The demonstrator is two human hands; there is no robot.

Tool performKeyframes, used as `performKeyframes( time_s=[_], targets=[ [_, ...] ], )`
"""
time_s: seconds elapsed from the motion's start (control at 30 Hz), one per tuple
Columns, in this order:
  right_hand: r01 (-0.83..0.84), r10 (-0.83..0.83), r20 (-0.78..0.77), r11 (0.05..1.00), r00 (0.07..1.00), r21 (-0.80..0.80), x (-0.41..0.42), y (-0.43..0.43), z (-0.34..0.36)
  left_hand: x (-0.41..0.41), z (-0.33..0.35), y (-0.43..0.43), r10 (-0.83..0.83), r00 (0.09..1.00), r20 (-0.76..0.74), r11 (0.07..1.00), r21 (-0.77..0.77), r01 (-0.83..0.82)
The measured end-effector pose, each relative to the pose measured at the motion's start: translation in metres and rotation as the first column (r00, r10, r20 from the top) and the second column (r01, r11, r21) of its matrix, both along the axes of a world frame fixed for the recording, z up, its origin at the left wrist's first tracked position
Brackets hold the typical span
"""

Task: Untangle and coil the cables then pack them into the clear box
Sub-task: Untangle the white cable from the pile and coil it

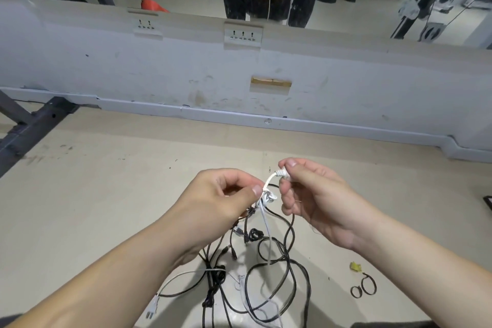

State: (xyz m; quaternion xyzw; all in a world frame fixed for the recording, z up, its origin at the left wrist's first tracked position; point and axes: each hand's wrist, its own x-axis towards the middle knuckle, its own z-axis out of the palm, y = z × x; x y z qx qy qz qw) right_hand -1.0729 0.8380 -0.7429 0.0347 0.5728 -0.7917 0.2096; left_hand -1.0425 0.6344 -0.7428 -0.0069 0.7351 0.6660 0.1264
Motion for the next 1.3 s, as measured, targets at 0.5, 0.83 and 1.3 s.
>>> performKeyframes(
  time_s=[0.5,0.83,1.3],
  targets=[
    [0.041,-0.046,0.046,0.994,0.998,0.097,0.003,-0.001,0.004,0.005,0.004,0.005,-0.023,0.912,-0.41,0.936,-0.329,-0.124],
    [-0.037,0.036,0.013,0.996,0.999,0.084,0.009,-0.009,0.002,0.008,-0.003,0.01,-0.183,0.94,-0.289,0.941,-0.327,0.083],
    [0.077,-0.02,0.183,0.947,0.983,-0.313,0.0,-0.006,0.013,-0.001,-0.008,0.02,0.244,0.97,0.0,0.96,0.139,-0.241]
  ],
)
